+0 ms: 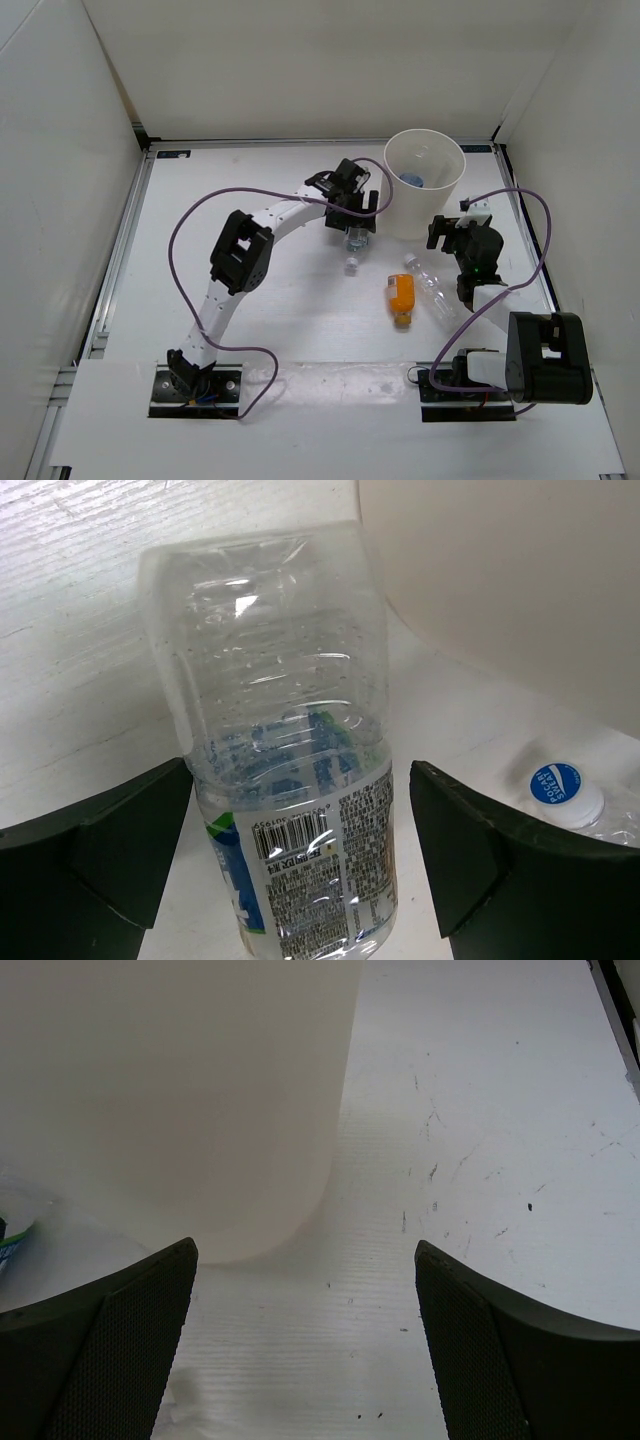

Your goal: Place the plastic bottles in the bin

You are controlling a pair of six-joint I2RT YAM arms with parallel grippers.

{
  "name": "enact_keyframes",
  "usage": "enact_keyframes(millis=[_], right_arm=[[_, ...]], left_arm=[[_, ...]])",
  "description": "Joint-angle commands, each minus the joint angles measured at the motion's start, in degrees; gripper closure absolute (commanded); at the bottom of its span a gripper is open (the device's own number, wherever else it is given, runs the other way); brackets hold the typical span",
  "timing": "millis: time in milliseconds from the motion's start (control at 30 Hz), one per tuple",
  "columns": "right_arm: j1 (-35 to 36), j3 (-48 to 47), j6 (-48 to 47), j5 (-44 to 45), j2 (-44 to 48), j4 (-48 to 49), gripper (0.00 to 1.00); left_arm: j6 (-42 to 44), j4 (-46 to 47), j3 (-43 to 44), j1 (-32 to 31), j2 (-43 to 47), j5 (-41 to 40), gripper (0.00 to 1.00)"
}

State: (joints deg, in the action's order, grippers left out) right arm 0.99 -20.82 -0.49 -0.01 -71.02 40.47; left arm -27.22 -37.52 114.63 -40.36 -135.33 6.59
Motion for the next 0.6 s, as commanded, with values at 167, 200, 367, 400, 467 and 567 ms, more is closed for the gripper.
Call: enact_keyframes(millis=[167,200,367,400,467,567], right_arm=[[0.1,-2.0,-0.1,0.5,0.1,2.0,0.1],[0.1,-1.9,-0.1,0.5,0.1,2.0,0.1],[0.1,-1.8,-0.1,0.6,0.2,2.0,0.1],[0.1,-2.0,-0.1,0.6,0.1,2.0,0.1],[0.1,-1.9,-0.1,0.5,0.1,2.0,0.1],[0.2,-1.9,-0.1,0.5,0.3,2.0,0.1]], left_arm=[[0.9,-0.6,-0.3,-0.2,1.6,1.3,0.13],[0.9,-0.4,-1.5,-0.2,3.1,1.0,0.16],[1.5,0.9,-5.3,1.2,9.7,0.1,0.5],[1.8,0.2,-5.2,1.6,11.1,-0.6,0.53],[2.8,-1.6,-5.0,1.9,13.5,-2.1,0.55],[3.8,-4.0,-5.5,2.8,18.2,-5.8,0.55]])
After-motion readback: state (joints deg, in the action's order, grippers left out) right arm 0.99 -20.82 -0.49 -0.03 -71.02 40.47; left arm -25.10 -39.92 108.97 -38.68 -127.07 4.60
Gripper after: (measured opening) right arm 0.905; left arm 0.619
